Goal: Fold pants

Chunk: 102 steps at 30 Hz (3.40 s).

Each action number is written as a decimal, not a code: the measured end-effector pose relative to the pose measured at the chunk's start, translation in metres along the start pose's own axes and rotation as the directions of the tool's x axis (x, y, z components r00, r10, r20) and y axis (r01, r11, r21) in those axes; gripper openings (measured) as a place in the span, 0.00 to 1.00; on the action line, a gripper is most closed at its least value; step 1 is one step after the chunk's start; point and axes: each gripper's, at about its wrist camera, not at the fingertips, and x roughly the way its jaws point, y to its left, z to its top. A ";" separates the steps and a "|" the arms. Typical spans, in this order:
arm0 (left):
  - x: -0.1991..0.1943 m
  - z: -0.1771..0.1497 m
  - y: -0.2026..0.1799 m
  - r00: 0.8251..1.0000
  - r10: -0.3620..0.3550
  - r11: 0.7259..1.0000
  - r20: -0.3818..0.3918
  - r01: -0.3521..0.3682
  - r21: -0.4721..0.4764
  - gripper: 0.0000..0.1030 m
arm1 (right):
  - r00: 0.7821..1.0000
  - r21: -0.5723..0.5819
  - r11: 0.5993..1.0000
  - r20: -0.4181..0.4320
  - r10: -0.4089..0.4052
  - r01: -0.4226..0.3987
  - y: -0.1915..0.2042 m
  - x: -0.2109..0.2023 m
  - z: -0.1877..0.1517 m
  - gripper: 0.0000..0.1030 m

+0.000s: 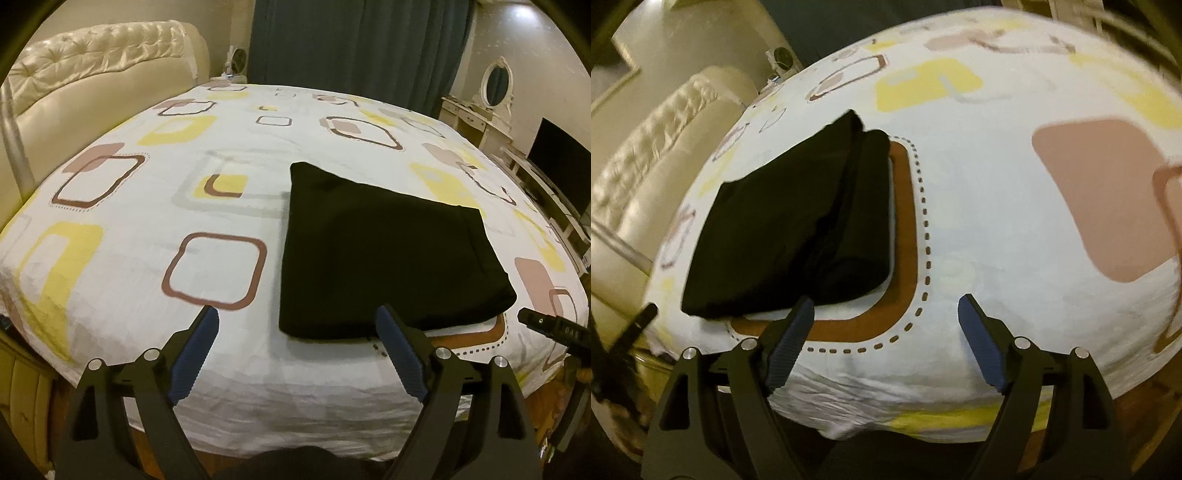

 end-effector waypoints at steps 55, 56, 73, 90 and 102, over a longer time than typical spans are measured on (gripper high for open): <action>-0.014 -0.007 -0.026 0.997 0.048 0.995 0.063 -0.053 0.088 0.84 | 0.986 -0.151 0.983 0.147 -0.079 0.101 0.032 -0.016 -0.016 0.89; -0.014 -0.006 -0.024 0.997 0.049 0.995 0.063 -0.054 0.082 0.84 | 0.986 -0.151 0.983 0.148 -0.080 0.103 0.032 -0.016 -0.016 0.89; -0.010 -0.005 -0.012 0.997 0.060 0.998 0.040 -0.061 0.024 0.84 | 0.988 -0.159 0.983 0.139 -0.073 0.095 0.035 -0.013 -0.017 0.89; -0.012 -0.008 -0.024 0.996 0.070 0.995 0.055 -0.074 0.072 0.84 | 0.990 -0.163 0.983 0.123 -0.068 0.088 0.040 -0.010 -0.020 0.89; -0.013 -0.010 -0.028 0.994 0.089 0.992 0.063 -0.094 0.087 0.84 | 0.992 -0.166 0.983 0.108 -0.061 0.078 0.042 -0.007 -0.023 0.89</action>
